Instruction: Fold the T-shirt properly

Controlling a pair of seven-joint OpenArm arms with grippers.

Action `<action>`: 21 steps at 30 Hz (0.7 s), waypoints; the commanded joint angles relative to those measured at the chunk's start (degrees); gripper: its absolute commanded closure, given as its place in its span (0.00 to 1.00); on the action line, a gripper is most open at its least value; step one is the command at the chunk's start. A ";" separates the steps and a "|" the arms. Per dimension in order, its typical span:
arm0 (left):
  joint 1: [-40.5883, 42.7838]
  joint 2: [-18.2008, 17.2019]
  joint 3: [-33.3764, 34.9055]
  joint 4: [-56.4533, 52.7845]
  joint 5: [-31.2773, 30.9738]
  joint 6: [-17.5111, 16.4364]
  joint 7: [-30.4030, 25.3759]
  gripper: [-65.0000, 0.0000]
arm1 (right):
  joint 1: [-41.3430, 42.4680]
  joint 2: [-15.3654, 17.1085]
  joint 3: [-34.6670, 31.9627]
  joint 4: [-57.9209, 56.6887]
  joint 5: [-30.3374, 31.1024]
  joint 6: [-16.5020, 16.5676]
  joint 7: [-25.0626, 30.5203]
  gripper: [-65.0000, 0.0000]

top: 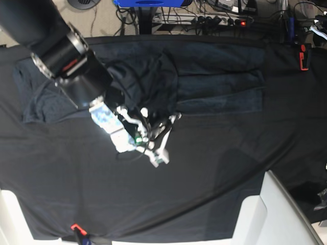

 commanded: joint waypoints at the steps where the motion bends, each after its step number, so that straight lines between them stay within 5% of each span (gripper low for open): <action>1: 0.48 -1.31 -0.40 0.74 -0.51 -0.08 -0.74 1.00 | 0.96 -0.65 0.05 4.30 0.76 0.32 -0.68 1.00; 9: -1.27 -1.31 -0.13 0.65 -0.07 -0.08 -0.47 1.00 | -4.49 0.14 -3.64 27.15 0.59 0.32 -14.21 1.00; 21: -3.21 -1.04 4.44 1.36 -0.07 -0.08 -0.47 1.00 | -1.85 -2.67 -24.74 33.57 0.59 0.32 -15.71 1.00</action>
